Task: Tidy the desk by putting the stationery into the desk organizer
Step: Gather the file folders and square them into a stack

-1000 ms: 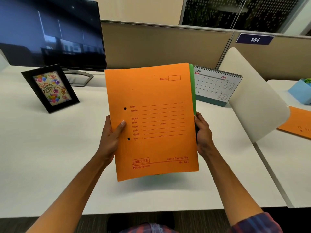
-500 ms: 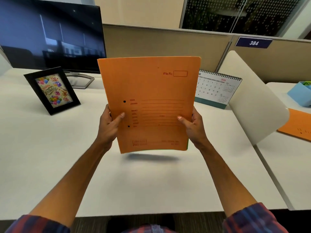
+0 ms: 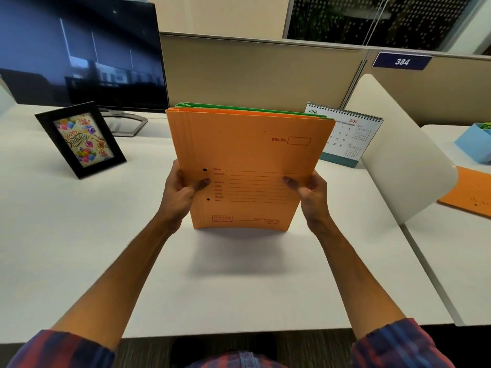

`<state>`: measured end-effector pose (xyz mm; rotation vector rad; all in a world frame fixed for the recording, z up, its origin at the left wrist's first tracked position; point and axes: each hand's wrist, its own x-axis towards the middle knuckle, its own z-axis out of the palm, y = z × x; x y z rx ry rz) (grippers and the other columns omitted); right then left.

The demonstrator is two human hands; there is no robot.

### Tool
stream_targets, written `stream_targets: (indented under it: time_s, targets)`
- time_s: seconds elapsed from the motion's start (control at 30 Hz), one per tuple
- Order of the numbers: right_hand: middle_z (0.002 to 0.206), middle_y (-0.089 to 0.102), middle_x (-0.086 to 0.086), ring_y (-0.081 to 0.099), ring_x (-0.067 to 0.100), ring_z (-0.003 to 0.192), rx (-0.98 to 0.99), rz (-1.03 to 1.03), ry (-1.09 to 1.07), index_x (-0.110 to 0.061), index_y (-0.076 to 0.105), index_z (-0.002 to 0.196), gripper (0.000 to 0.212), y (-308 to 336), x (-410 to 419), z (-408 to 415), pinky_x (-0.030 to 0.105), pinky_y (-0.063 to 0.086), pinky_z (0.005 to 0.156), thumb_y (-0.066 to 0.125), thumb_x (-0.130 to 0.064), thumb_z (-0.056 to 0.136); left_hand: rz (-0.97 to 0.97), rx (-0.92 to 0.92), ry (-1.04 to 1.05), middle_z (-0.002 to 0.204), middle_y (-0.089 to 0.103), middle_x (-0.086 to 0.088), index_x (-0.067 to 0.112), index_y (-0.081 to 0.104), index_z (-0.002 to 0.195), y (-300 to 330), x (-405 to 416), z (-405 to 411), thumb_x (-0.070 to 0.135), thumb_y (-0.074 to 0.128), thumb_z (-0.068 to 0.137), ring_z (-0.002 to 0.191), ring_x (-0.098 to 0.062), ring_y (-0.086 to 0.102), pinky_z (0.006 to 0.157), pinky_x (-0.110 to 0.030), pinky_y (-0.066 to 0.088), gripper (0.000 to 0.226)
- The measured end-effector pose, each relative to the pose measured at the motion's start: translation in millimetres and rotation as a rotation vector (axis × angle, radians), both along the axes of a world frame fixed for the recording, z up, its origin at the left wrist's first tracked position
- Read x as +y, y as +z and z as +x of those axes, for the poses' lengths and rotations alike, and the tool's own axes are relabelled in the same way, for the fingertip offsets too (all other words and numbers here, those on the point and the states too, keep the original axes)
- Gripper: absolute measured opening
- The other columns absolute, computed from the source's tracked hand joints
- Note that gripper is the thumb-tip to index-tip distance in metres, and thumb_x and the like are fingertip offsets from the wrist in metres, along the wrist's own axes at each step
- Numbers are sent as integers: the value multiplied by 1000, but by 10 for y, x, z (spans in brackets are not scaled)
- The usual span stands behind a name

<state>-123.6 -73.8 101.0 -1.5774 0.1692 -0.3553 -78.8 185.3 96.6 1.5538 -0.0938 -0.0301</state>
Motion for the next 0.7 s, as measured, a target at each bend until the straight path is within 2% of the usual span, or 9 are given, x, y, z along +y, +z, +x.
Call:
stream_targets:
  time_s: [0.17,0.33,0.53,0.7]
  targets:
    - [111,68,-8,68,11,95,15,9,-11,-19,59,118,32,-28,-50,-15,20,53,75,67,-15,88,-18,-17,-21,127,63,0,11,46,139,5,-36,-23,10,61,93,106,-10,66,74,-20,56,47]
    - [106,68,-12,66,10,94,38,3,19,-23,61,111,24,-38,-114,-19,21,51,75,63,-10,91,-39,-21,-53,127,63,2,13,45,140,2,-39,-51,13,58,95,107,-9,65,74,-18,55,47]
    - [111,70,-4,69,15,96,80,3,43,-19,61,120,26,-260,-101,-74,25,55,77,60,-16,94,-7,-12,-102,130,61,1,14,43,142,-130,-33,-70,18,54,96,110,-12,65,77,-21,56,48]
    - [112,69,-5,70,8,91,84,-6,46,-20,59,122,27,-265,-85,-67,17,56,69,59,-19,95,2,-28,-83,129,62,0,14,46,140,-152,-47,-28,20,54,97,110,-16,65,79,-25,57,44]
